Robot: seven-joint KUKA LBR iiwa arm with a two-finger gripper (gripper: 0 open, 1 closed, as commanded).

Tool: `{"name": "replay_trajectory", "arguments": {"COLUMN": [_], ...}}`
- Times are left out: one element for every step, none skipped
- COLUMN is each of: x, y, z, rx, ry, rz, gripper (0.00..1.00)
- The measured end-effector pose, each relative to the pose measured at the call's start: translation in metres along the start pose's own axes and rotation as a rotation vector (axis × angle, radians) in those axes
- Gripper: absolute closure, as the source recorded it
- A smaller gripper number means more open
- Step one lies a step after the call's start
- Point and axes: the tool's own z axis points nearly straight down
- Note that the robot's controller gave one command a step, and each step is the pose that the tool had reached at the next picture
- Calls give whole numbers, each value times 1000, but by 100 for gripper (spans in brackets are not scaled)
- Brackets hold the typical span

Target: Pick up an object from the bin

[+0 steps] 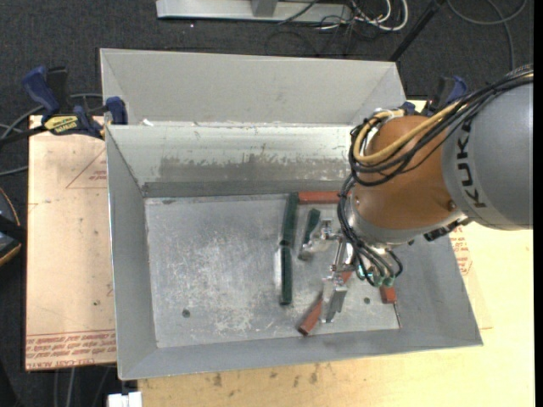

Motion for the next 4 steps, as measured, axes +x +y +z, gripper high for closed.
{"name": "replay_trajectory", "arguments": {"x": [-2,10,10,8], "y": [0,-25,-25,-7], "z": [-4,89,89,-53], "rx": [0,0,0,1], "ry": [-8,-21,-21,-11], "rz": [1,-98,-98,-102], "gripper": [0,100,100,100]}}
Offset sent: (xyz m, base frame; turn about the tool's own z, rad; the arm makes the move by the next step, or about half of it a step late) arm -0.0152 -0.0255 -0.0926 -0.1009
